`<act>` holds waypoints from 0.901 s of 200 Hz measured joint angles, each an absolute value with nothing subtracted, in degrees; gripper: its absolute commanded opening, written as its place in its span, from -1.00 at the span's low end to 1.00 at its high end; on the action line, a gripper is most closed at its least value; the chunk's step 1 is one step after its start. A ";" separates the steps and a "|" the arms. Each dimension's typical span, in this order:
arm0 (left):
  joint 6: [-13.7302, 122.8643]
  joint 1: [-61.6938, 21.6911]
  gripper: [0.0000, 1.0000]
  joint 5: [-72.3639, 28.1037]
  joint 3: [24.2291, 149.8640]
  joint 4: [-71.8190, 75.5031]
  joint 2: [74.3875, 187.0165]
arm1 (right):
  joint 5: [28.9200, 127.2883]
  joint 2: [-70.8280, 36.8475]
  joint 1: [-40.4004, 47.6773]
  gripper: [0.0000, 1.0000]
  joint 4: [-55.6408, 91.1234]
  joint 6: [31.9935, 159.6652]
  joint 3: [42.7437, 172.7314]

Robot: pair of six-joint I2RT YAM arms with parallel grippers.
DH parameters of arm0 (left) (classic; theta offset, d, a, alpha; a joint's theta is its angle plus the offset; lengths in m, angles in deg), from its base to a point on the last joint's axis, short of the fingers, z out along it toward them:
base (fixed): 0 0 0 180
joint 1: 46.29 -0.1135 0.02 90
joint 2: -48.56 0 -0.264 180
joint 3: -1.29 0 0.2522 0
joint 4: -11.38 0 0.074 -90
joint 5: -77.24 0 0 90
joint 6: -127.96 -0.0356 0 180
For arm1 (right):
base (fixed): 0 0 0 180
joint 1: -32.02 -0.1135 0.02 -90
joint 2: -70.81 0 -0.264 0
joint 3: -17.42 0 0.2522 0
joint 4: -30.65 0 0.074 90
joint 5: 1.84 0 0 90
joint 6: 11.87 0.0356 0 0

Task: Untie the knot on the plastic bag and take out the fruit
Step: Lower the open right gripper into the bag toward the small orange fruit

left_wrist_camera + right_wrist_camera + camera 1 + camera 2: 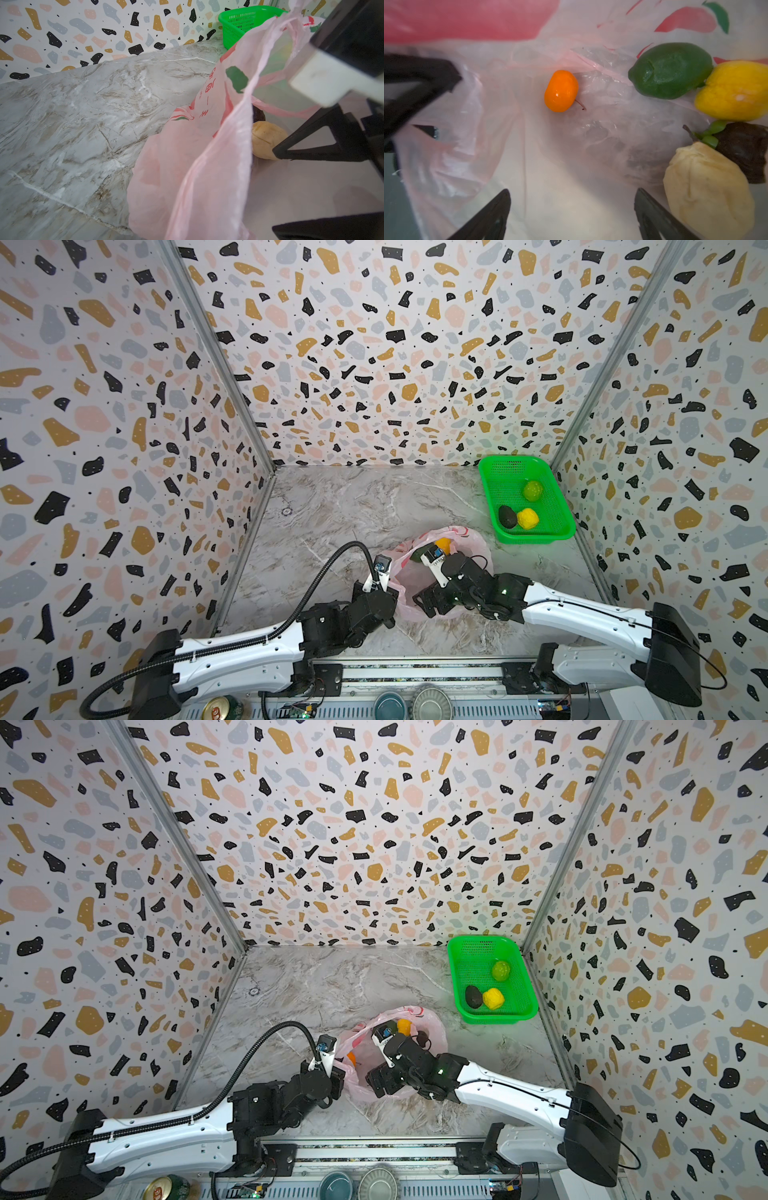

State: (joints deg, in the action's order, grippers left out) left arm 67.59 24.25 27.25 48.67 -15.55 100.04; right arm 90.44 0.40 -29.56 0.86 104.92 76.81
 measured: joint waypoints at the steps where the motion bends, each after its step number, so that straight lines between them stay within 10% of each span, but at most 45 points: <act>1: 67.59 24.23 -1.00 27.25 48.69 -15.55 100.07 | 90.59 0.25 -29.71 0.87 0.95 104.87 76.75; 180: 64.46 23.79 -1.00 26.73 47.58 -19.96 97.92 | 80.87 -26.09 -23.59 0.89 21.54 117.02 81.97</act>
